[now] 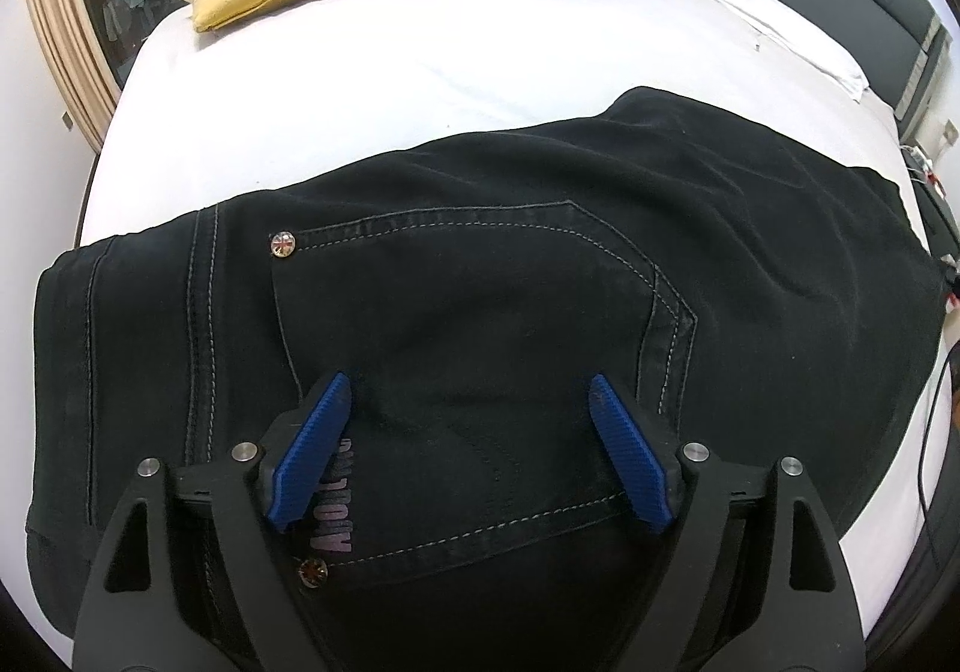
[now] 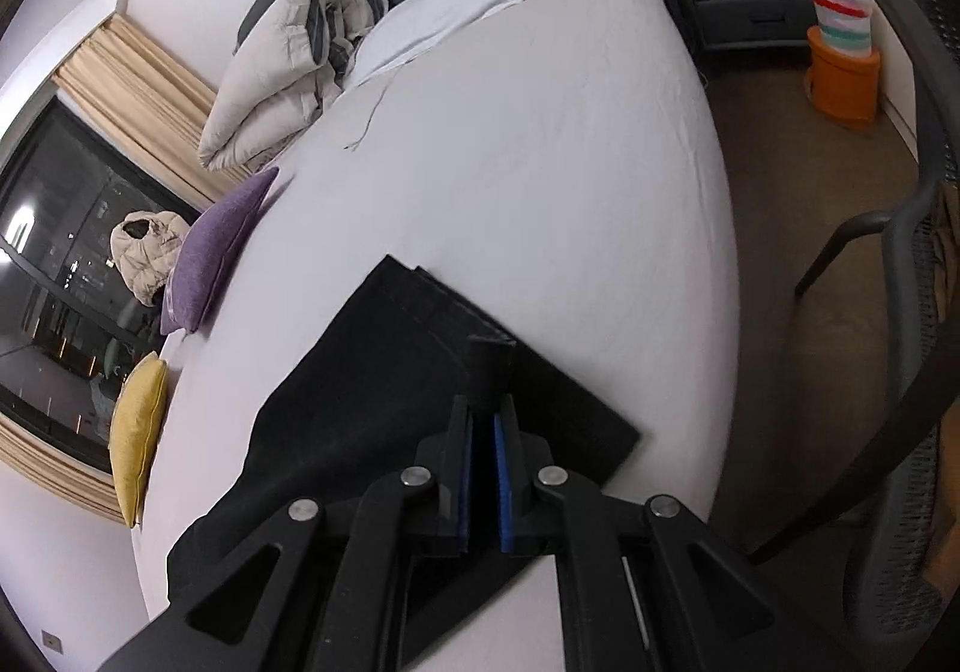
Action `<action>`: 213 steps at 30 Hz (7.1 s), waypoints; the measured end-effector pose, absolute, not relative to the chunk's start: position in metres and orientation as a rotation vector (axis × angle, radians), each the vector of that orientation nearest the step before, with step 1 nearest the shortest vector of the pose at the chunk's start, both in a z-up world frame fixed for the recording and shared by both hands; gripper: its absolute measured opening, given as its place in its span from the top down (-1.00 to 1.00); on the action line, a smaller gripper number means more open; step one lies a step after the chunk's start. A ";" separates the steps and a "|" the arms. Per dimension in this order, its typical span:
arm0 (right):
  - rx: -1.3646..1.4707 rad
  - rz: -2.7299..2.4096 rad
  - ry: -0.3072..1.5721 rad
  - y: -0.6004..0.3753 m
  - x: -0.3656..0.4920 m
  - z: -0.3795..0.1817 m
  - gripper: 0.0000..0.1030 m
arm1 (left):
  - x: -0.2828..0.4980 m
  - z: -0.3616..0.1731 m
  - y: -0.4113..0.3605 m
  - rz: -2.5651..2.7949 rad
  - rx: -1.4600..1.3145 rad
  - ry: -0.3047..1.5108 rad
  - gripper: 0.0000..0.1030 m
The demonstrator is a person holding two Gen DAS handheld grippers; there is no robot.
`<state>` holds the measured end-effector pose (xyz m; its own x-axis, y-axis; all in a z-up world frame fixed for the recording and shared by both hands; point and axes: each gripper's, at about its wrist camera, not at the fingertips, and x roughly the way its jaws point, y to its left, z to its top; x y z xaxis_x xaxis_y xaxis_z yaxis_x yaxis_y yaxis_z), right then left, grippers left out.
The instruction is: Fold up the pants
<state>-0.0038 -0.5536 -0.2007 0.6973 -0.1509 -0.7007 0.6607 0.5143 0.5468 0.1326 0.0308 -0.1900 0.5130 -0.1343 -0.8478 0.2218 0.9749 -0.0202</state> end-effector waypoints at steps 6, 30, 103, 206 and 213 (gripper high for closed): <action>0.960 -0.544 0.659 -0.557 -0.012 -0.222 0.91 | 0.127 -0.192 0.030 -0.213 0.097 0.999 -0.61; 0.923 -0.720 0.637 -0.587 -0.048 -0.201 0.95 | 0.127 -0.184 0.032 -0.208 0.092 0.989 -0.80; 0.455 0.379 1.127 -0.251 0.384 -0.188 0.18 | 0.121 -0.193 0.043 -0.212 -0.061 0.929 -0.80; 1.292 -0.289 0.576 -0.627 -0.079 -0.174 -0.18 | 0.055 -0.144 -0.088 -0.576 0.116 0.975 -0.79; 1.382 -0.268 0.557 -0.618 -0.075 -0.203 -0.19 | 0.045 -0.147 -0.075 -0.571 0.069 0.984 -0.79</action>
<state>-0.0747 -0.6182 -0.2032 0.8426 0.1401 -0.5200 0.4938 0.1845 0.8498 0.0452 -0.0753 -0.1467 0.4199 -0.4252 -0.8018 0.4857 0.8516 -0.1973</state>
